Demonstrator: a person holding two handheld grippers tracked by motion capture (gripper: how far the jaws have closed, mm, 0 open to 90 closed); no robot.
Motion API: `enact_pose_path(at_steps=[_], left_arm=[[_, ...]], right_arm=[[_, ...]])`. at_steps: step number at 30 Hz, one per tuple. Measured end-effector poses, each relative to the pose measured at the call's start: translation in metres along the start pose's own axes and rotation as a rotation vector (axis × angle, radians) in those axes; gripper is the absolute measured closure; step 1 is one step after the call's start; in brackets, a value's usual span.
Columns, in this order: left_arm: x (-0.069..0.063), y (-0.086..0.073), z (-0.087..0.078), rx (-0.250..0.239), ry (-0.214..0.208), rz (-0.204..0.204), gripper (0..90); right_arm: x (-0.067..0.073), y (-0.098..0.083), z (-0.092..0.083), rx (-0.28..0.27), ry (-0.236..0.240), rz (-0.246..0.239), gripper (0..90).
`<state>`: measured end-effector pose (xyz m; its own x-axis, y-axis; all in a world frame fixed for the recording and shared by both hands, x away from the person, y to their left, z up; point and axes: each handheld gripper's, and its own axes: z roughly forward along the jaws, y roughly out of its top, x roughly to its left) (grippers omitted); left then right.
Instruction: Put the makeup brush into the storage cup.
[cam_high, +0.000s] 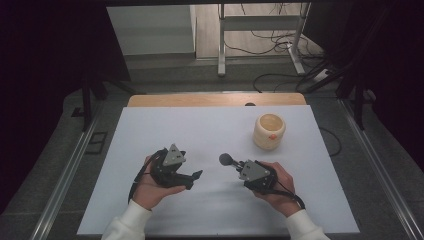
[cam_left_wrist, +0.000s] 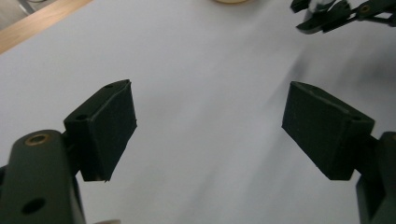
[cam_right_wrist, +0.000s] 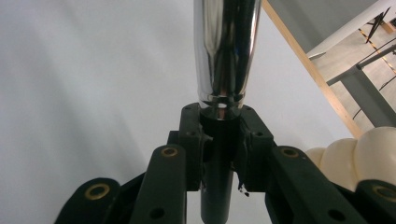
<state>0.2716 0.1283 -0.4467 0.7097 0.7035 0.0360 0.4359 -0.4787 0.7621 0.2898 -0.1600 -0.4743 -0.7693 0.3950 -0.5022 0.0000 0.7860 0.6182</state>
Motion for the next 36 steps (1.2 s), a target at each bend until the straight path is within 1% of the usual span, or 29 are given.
enact_pose_path(at_steps=[3,4,5,8,10,12,13,14,15,16,19,20,21,22,25,27,28,31,36], left_arm=[[0.004,-0.005,-0.003,-0.006,0.014,-0.016,17.8],[0.006,-0.007,-0.004,-0.007,0.019,-0.014,17.8],[0.008,-0.010,-0.005,-0.009,0.023,-0.019,17.7],[0.012,-0.019,-0.009,-0.022,0.048,-0.034,17.7],[0.015,-0.027,-0.012,-0.042,0.054,-0.060,18.4],[0.019,-0.034,-0.014,-0.026,0.065,-0.065,18.3],[0.021,-0.037,-0.015,-0.028,0.081,-0.070,18.3],[0.022,-0.041,-0.017,-0.043,0.084,-0.087,18.5],[0.023,-0.045,-0.018,-0.054,0.078,-0.104,18.9],[0.024,-0.048,-0.019,-0.050,0.080,-0.109,18.8],[0.026,-0.058,-0.021,-0.037,0.087,-0.121,18.5],[0.028,-0.061,-0.023,-0.031,0.094,-0.122,18.3],[0.030,-0.066,-0.024,-0.023,0.114,-0.124,18.3],[0.030,-0.066,-0.024,-0.023,0.114,-0.124,18.3],[0.035,-0.074,-0.025,-0.005,0.126,-0.135,17.9],[0.037,-0.078,-0.023,0.004,0.136,-0.148,17.0],[0.038,-0.080,-0.023,0.005,0.132,-0.154,17.2],[0.040,-0.083,-0.020,0.020,0.135,-0.148,17.2],[0.042,-0.084,-0.022,0.015,0.135,-0.150,17.3]], right_arm=[[0.000,0.000,0.000,-0.004,0.000,0.006,74.9],[-0.001,0.000,-0.001,-0.005,0.003,0.009,74.9],[-0.002,0.000,-0.001,-0.014,0.014,0.026,74.9],[-0.003,0.000,-0.003,-0.021,0.016,0.035,74.8],[-0.004,0.000,-0.004,-0.024,0.014,0.040,74.8],[-0.004,0.000,-0.004,-0.026,0.013,0.044,74.8],[-0.005,-0.001,-0.004,-0.026,0.011,0.046,74.8],[-0.005,-0.001,-0.003,-0.028,0.010,0.052,74.8],[-0.005,-0.001,-0.004,-0.026,0.010,0.052,74.8],[-0.005,-0.001,-0.004,-0.025,0.011,0.048,74.8],[-0.005,-0.002,-0.005,-0.029,0.015,0.056,74.8],[-0.005,-0.001,-0.005,-0.034,0.016,0.060,74.8],[-0.006,-0.001,-0.006,-0.044,0.020,0.072,74.8],[-0.006,-0.001,-0.006,-0.044,0.020,0.072,74.8],[-0.007,-0.002,-0.008,-0.049,0.024,0.087,74.8],[-0.007,-0.003,-0.007,-0.054,0.023,0.095,74.8],[-0.008,-0.003,-0.008,-0.055,0.023,0.100,74.8],[-0.009,-0.003,-0.007,-0.065,0.028,0.118,74.8],[-0.010,-0.003,-0.006,-0.070,0.034,0.138,74.8]])
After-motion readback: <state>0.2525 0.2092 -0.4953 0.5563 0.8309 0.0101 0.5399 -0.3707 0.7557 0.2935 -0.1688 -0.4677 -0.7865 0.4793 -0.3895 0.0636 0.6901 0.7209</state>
